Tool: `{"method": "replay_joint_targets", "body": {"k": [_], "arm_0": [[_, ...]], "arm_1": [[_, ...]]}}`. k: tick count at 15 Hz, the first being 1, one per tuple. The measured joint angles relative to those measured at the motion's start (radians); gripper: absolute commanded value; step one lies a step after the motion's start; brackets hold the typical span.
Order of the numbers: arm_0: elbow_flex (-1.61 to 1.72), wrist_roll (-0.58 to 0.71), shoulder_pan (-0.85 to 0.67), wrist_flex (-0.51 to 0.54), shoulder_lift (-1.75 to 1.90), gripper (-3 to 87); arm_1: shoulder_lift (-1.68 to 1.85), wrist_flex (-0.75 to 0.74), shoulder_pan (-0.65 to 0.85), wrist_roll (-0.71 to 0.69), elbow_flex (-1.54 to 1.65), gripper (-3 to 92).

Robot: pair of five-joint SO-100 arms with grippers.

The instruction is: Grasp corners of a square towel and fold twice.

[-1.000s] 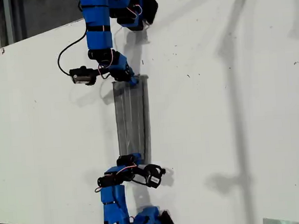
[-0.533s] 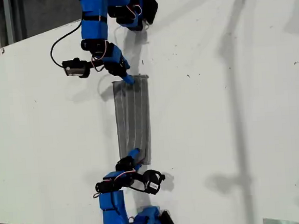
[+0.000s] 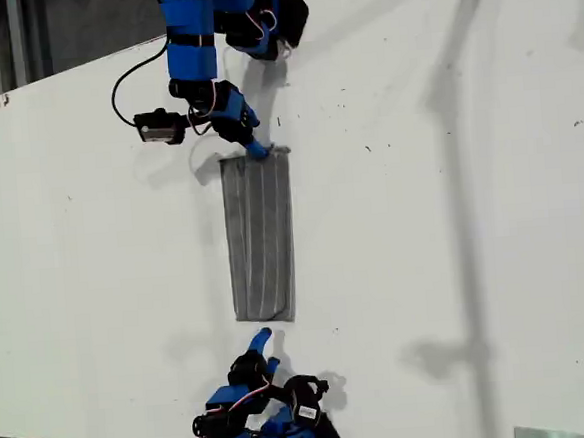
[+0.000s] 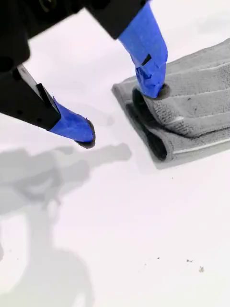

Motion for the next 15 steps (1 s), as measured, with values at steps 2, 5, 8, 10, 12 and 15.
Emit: {"method": "replay_joint_targets", "body": {"k": [2,5,8,10,12,15], "arm_0": [[0.043,-0.021,0.006,-0.003,0.074,24.8],[0.072,-0.041,0.035,-0.026,0.094,24.6],[0.091,-0.054,0.049,-0.046,0.098,24.5],[0.094,-0.054,0.054,-0.055,0.098,24.5],[0.094,-0.063,0.066,-0.058,0.098,24.4],[0.098,-0.074,0.078,-0.072,0.098,24.4]], "arm_1": [[-0.086,-0.055,0.032,0.0,0.005,31.7],[-0.308,-0.124,-0.005,0.0,-0.08,32.2],[-0.486,-0.12,-0.028,-0.005,-0.245,32.1],[-0.574,-0.086,-0.044,-0.009,-0.367,31.0],[-0.581,-0.067,-0.044,-0.008,-0.394,19.1],[-0.58,-0.058,-0.049,-0.011,-0.399,0.8]]}}
